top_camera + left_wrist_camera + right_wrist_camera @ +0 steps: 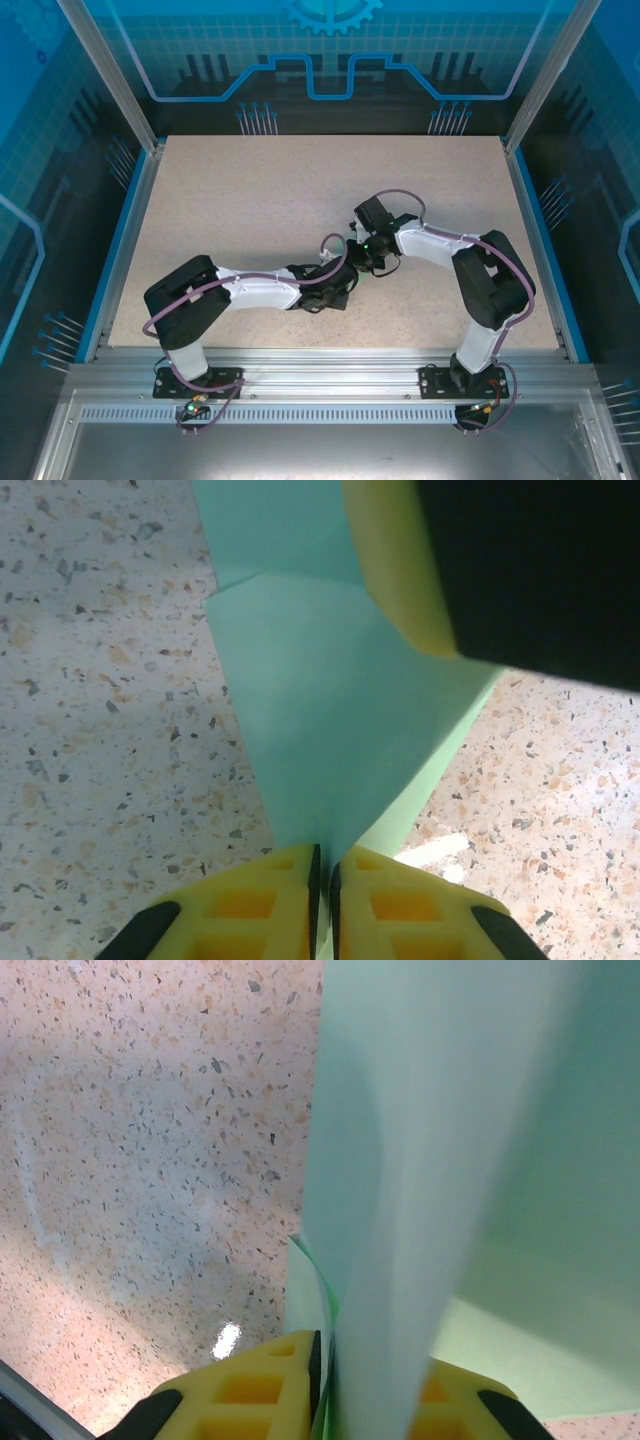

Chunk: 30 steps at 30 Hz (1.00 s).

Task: Fold a paper plane with a square sheet of paper (pick it up from the middle)

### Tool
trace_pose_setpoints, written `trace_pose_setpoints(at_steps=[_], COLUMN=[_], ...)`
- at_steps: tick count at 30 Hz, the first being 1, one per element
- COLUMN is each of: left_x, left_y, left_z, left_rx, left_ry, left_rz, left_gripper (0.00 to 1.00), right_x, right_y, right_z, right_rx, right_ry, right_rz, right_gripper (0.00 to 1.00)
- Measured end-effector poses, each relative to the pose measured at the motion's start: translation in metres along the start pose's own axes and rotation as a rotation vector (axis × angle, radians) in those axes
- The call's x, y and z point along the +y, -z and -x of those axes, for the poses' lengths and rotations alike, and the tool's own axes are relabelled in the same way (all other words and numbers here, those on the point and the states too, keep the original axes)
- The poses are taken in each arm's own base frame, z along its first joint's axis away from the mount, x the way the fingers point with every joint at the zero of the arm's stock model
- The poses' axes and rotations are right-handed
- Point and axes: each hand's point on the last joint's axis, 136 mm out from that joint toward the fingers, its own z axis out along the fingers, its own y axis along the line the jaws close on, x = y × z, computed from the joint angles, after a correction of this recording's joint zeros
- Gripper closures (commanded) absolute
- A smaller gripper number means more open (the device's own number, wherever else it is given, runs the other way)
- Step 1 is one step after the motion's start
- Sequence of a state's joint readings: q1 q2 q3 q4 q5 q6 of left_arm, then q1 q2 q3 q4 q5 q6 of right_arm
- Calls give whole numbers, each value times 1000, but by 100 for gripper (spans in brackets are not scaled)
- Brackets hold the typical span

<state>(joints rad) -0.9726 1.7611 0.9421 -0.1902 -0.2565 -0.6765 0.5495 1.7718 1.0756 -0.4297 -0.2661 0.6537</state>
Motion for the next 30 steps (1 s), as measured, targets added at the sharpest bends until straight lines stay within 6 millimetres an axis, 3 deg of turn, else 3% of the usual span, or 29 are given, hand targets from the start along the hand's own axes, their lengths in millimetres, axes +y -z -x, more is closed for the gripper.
trace_pose_setpoints(at_steps=[5, 7, 9, 13, 18, 20, 30], left_x=[-1, -1, -1, -9, -2, -2, -5], left_y=[0, 0, 0, 1, -4, -5, -5], left_z=[0, 0, 0, 5, 2, 1, 2], left_rx=[-1, -3, -9, -35, -14, -9, 1], left_ry=[-7, -4, -1, 22, 74, 85, 131], left_rz=[-1, -2, -10, -88, -172, -199, -275], left_gripper=[91, 91, 92, 92, 91, 91, 91], right_x=[-1, -2, -7, -16, -4, 4, 18], right_y=[0, 0, 1, 15, 52, 58, 43], right_z=[0, -1, 0, -4, 5, 8, 3], right_rx=[2, 5, 0, -30, -125, -147, -91], right_ry=[7, 7, 7, -8, 0, 20, 53], right_rz=[-2, -10, -22, 1, 148, 196, 299], right_gripper=[73, 62, 59, 49, 50, 53, 80])
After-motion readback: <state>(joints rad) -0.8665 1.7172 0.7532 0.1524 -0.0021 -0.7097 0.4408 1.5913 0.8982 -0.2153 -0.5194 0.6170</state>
